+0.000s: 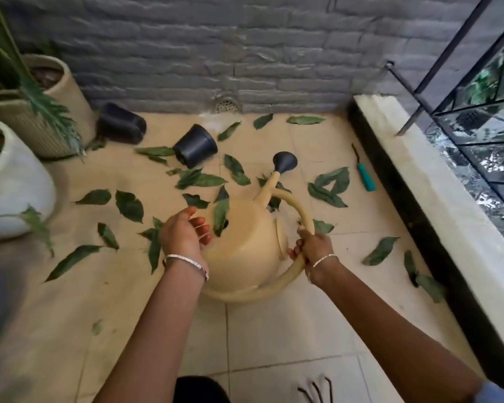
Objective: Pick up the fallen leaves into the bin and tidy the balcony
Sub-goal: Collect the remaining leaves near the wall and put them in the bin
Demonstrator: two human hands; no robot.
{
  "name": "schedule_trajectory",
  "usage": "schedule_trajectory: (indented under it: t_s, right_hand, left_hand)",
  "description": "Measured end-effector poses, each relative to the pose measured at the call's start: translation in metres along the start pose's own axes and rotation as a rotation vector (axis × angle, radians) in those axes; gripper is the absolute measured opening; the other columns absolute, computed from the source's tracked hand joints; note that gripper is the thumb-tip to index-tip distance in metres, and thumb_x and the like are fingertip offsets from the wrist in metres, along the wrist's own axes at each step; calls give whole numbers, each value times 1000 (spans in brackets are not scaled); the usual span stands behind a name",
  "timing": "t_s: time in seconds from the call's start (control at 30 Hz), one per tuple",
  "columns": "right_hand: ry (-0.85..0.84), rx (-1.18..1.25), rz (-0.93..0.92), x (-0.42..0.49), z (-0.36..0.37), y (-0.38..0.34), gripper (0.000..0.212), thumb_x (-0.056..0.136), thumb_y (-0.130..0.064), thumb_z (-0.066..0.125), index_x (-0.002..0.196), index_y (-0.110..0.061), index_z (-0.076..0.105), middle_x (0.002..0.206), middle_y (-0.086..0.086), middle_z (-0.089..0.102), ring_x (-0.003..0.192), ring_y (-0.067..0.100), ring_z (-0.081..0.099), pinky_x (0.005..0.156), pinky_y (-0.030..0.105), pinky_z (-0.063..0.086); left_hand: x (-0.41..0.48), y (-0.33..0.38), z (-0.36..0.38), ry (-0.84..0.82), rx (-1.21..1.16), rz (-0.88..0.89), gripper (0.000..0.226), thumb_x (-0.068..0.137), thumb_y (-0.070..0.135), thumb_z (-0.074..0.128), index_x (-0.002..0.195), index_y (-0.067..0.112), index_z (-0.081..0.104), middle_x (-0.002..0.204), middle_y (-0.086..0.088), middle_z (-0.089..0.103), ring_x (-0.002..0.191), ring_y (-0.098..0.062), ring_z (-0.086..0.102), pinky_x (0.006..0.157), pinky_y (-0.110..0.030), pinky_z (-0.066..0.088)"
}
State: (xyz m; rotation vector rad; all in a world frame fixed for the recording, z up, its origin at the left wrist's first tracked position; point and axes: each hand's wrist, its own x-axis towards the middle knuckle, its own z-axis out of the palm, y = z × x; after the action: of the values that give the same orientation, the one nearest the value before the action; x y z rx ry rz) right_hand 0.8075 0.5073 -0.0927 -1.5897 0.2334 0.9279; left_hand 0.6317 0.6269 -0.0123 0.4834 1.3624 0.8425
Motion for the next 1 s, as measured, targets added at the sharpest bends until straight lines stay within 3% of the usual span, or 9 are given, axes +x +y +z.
schedule_trajectory:
  t_s: [0.1, 0.2, 0.3, 0.43, 0.63, 0.7, 0.83, 1.0]
  right_hand:
    - [-57, -65, -162, -26, 5, -28, 32, 99, -25, 58, 117, 1, 57, 65, 5, 46, 51, 15, 45, 61, 38, 51]
    - [-91, -256, -352, -50, 10, -49, 30, 97, -31, 59, 114, -6, 60, 74, 7, 57, 55, 16, 54, 61, 37, 55]
    - [-75, -498, -521, -73, 7, -70, 26, 96, -34, 60, 112, -14, 61, 94, 7, 67, 77, 20, 65, 72, 40, 60]
    - [-35, -674, -633, -91, -23, -95, 27, 94, -35, 61, 117, -20, 61, 101, 3, 66, 92, 20, 65, 82, 39, 56]
    - [67, -864, -692, -107, -94, -98, 26, 95, -36, 60, 112, -18, 64, 97, 2, 66, 91, 17, 62, 82, 36, 51]
    - [127, -910, -689, -114, -131, -87, 24, 94, -37, 61, 109, -18, 66, 92, 1, 66, 86, 16, 62, 77, 33, 51]
    - [221, -938, -638, -138, -195, -56, 14, 92, -35, 63, 102, -24, 66, 85, -3, 66, 81, 13, 61, 70, 28, 47]
    - [312, -862, -564, -187, -280, -14, 10, 92, -31, 64, 102, -29, 67, 86, -7, 66, 81, 9, 61, 67, 25, 45]
  left_hand:
    - [1, 4, -1, 48, -56, 21, 17, 94, 13, 48, 92, 15, 65, 68, 0, 53, 55, -13, 49, 55, -27, 43]
    - [5, -2, -1, 57, -83, 9, 19, 95, 15, 46, 93, 15, 65, 68, 1, 53, 56, -13, 50, 56, -27, 45]
    - [9, 3, -8, 72, -80, 5, 21, 96, 18, 45, 97, 17, 66, 71, 2, 54, 59, -13, 52, 60, -28, 46]
    - [8, 11, -18, 69, -22, 29, 19, 95, 18, 47, 94, 18, 66, 72, 1, 55, 61, -12, 54, 59, -27, 47]
    - [-2, -2, -3, 57, 78, 56, 17, 95, 20, 49, 88, 20, 64, 73, 1, 57, 64, -12, 56, 67, -29, 50]
    - [-12, -9, 5, 9, 110, 149, 21, 92, 31, 51, 84, 20, 67, 72, 2, 60, 64, -13, 56, 63, -29, 48]
    - [-31, -24, 29, -102, 99, 312, 49, 91, 56, 44, 78, 16, 69, 64, 1, 59, 55, -14, 51, 54, -25, 40]
    - [-63, -57, 66, -306, 192, 234, 53, 94, 58, 41, 73, 16, 66, 58, 2, 55, 47, -11, 47, 46, -24, 35]
